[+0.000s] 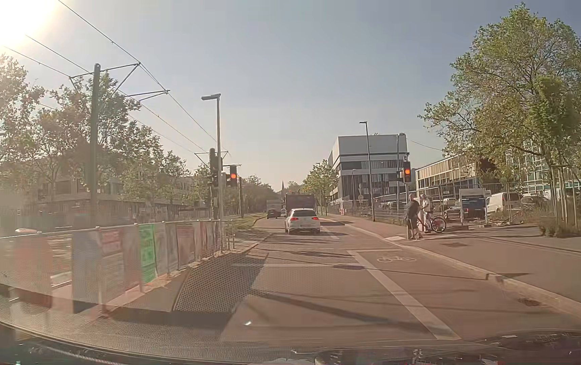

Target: Follow the waypoints while adhering to traffic rules and regulations

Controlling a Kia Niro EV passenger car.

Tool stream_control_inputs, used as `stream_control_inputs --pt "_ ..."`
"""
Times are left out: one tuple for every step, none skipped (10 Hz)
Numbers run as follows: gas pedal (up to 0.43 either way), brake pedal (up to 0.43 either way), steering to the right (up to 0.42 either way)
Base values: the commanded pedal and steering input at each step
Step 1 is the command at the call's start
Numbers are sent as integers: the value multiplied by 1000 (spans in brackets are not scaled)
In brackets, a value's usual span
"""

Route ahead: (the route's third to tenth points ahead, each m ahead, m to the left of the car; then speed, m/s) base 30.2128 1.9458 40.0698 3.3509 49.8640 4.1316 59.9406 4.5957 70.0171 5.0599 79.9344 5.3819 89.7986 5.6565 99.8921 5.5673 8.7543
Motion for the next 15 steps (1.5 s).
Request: stream_control_inputs --pt "130 0 2" --pt "130 0 1" --pt "138 0 2" --pt "138 0 1" --pt "138 0 1" --pt "150 0 1" --pt "150 0 1" --pt "150 0 1" --pt "150 0 1" --pt "150 0 0" --pt "150 0 -4" --pt "150 0 -8" --pt "150 0 -10" --pt "150 0 -11" --pt "150 0 -13"
